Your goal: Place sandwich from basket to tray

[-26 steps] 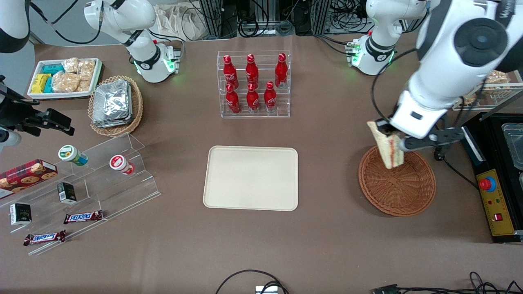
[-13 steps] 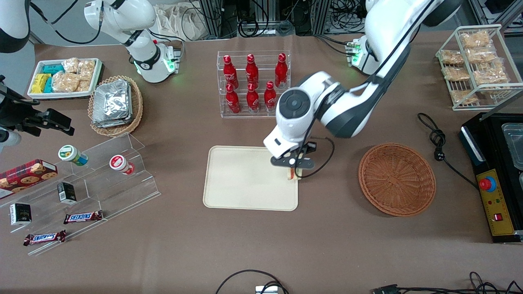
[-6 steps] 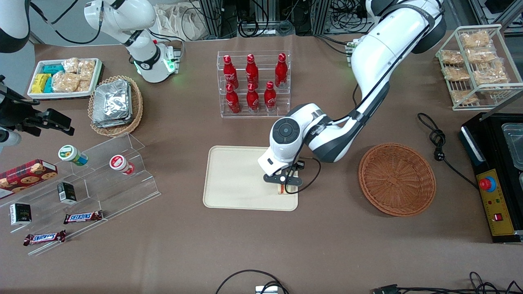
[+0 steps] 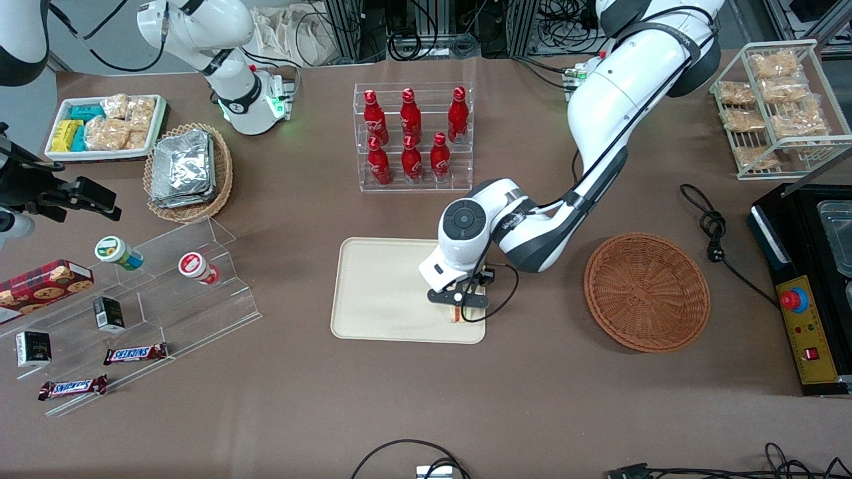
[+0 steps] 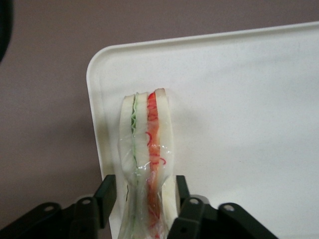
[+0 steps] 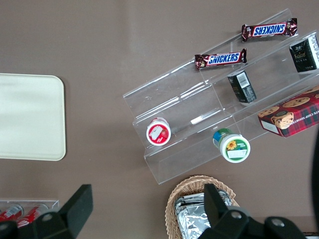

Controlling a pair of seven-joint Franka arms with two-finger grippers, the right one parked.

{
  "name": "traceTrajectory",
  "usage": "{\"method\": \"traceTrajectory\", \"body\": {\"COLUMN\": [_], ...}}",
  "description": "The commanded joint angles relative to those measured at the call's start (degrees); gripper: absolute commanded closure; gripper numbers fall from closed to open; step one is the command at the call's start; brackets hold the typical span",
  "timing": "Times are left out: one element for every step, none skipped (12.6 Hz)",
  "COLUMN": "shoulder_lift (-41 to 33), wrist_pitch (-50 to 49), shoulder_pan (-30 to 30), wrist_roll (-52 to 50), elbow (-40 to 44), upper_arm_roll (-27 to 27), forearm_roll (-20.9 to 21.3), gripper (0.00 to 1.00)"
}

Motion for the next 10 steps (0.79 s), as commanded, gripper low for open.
{"method": "traceTrajectory", "body": {"shoulder_lift": [-2.66, -5.02, -7.74, -10.55, -14.32, -17.84, -21.61, -25.05, -28.04, -29.81], "wrist_pitch": [-1.27, -3.28, -7.65, -10.39, -11.02, -11.12, -11.29, -11.73, -13.13, -14.88], "shoulder_pan": [-0.6, -0.42, 0.88, 3.42, 6.58, 10.78, 14.22, 17.65, 20.29, 23.19], "wrist_roll": [-5.81, -7.06, -6.64, -5.85, -3.23, -0.07, 2.74, 5.73, 9.24, 12.84], "elbow": [0.89, 0.62, 0.36, -0.77, -2.96, -5.85, -8.14, -9.91, -10.8, -10.89], "upper_arm_roll": [0.26, 0.18, 0.09, -0.61, -2.53, -3.77, -5.09, -5.45, -5.45, -5.45], "forearm_roll": [1.14, 1.05, 0.36, -0.09, -1.57, -3.93, -6.48, -9.12, -11.93, -14.3], "gripper": [0.0, 0.0, 0.0, 0.0, 0.0, 0.0, 0.0, 0.0, 0.0, 0.0]}}
